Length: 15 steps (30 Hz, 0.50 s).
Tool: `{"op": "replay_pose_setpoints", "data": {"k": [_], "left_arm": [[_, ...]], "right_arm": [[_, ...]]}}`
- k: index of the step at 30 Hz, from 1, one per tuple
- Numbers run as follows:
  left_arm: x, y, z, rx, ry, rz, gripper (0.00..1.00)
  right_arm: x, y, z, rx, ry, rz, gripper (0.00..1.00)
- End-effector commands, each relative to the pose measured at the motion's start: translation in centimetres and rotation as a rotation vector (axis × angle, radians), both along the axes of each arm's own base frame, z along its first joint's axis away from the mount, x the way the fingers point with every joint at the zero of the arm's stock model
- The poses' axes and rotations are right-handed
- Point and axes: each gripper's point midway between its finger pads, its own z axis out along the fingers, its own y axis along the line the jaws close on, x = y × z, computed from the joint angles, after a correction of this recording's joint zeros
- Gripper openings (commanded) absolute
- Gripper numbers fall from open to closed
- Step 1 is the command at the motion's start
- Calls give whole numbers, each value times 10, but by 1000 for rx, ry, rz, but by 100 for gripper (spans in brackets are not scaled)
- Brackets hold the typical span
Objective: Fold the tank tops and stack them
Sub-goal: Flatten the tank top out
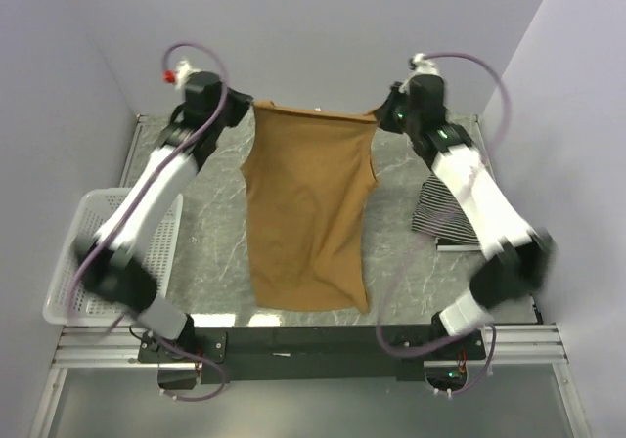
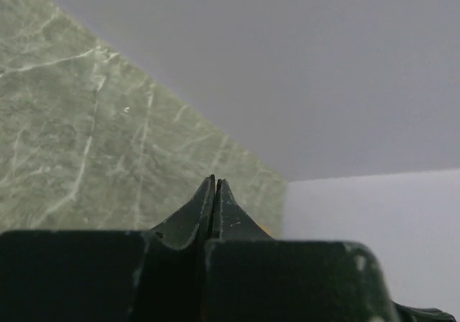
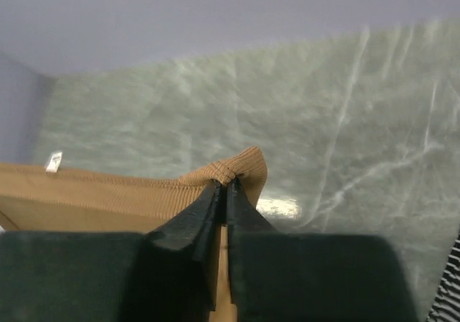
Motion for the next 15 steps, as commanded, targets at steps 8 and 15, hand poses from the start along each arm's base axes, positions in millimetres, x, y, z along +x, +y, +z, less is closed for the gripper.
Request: {"op": "replay_pose_setpoints", "data": {"k": [8,15], "left_arm": [[167,-8,-118,34,135,-139,47],[67,32,-159,44,369,54,52]], "right_arm": [[135,-4,-106,-76,251,-21,61],[8,-24,-143,-35,375,-94,57]]}}
